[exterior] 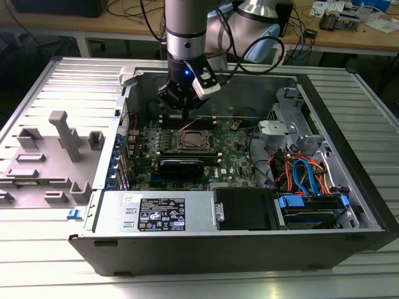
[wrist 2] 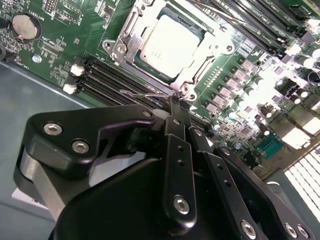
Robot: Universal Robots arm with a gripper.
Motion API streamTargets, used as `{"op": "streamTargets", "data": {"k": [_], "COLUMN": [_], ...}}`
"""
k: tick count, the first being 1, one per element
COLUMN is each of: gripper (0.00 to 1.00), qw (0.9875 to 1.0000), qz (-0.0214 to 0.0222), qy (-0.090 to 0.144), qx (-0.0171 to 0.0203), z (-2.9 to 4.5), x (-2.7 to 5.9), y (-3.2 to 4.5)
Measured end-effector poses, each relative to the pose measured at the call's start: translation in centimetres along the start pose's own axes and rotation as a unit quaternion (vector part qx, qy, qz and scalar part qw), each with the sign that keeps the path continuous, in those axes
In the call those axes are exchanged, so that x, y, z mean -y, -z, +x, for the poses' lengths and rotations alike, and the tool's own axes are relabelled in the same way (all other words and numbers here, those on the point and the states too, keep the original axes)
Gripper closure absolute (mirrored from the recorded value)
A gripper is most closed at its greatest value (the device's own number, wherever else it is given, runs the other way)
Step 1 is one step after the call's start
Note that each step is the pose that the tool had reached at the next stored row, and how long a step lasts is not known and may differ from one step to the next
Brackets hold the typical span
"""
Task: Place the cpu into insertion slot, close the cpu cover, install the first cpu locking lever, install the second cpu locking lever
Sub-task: 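Install the first cpu locking lever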
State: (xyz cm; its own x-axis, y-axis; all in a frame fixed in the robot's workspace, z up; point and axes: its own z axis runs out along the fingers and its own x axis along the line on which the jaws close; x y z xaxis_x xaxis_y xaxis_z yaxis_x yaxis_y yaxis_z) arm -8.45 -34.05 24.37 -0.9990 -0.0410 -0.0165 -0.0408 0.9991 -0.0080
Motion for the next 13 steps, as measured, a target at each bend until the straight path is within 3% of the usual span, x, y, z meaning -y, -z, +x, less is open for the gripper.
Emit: {"op": "streamTargets", "data": {"k": [4,13], "gripper": [0.89,0.89], "qw": [0.9999,0.9999], "qz": [0.0002,0.0], "qy": [-0.01,-0.011], "qx": [-0.0001,0.0], "z": [-0.11,-0.46], "x": [-0.01,-0.07], "y": [-0.59,-1.08]}}
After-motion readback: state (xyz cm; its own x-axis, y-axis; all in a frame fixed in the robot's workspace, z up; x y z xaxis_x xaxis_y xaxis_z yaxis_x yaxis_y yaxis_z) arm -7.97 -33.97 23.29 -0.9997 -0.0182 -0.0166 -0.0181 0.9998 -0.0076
